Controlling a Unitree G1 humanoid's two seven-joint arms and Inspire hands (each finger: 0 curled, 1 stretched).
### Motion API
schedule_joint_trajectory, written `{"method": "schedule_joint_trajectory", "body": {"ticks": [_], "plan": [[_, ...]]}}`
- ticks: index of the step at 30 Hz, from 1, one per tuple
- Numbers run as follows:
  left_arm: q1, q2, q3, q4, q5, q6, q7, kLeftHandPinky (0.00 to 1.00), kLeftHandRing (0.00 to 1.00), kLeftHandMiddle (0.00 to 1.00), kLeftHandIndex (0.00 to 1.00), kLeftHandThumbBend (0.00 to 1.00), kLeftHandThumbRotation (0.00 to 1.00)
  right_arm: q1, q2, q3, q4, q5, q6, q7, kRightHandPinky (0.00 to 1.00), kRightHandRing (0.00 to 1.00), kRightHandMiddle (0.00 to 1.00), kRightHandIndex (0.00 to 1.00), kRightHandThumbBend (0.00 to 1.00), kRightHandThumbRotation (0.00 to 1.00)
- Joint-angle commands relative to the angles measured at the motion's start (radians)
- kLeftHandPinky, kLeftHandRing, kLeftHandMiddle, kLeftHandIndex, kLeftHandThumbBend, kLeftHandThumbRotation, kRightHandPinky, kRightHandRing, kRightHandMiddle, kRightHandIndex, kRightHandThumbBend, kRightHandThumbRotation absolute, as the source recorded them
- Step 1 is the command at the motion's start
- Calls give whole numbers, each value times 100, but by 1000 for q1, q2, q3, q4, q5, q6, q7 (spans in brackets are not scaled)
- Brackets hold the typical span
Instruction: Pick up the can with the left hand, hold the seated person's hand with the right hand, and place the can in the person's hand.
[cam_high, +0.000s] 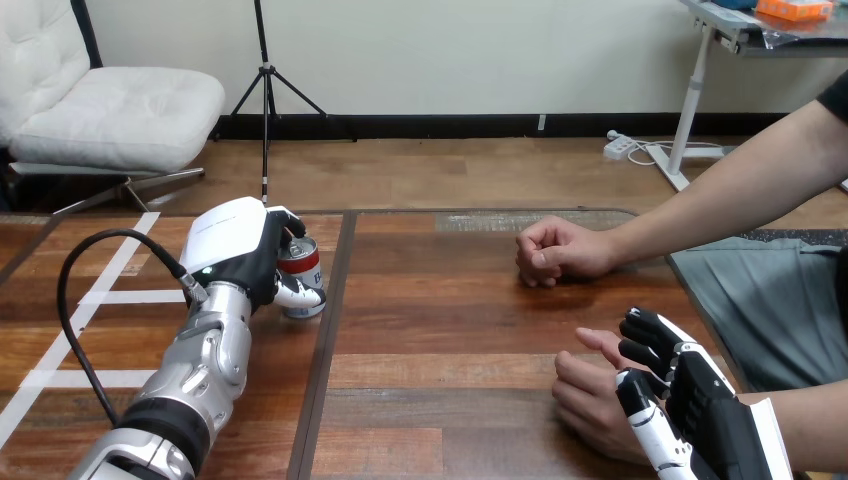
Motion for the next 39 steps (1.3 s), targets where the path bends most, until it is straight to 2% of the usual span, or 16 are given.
{"method": "schedule_joint_trajectory", "body": {"ticks": [1,5,11,19,28,39], "plan": [[-57,7,4,-2,-5,-1,-8,56,69,74,71,77,0,-24,2,11,-37,-9,-7,3,78,83,85,83,54,63],[-55,7,2,-1,-1,-5,6,56,69,74,71,75,0,-26,0,9,-33,-20,-15,-1,78,83,85,83,54,64],[-52,7,-7,1,10,-14,31,56,68,73,70,75,0,-24,0,10,-30,-6,-17,6,78,84,85,83,54,64],[-48,-1,3,1,-2,-14,33,57,68,73,70,75,0,-22,5,8,-28,-13,-22,-1,78,84,85,83,55,64],[-42,-2,-4,0,4,-17,43,59,69,73,71,74,0,-14,7,9,-32,-20,-27,-7,78,83,85,83,54,64],[-40,0,-13,1,17,-16,61,61,71,75,72,75,0,-9,7,13,-46,-2,-19,-1,77,83,85,83,54,63]]}}
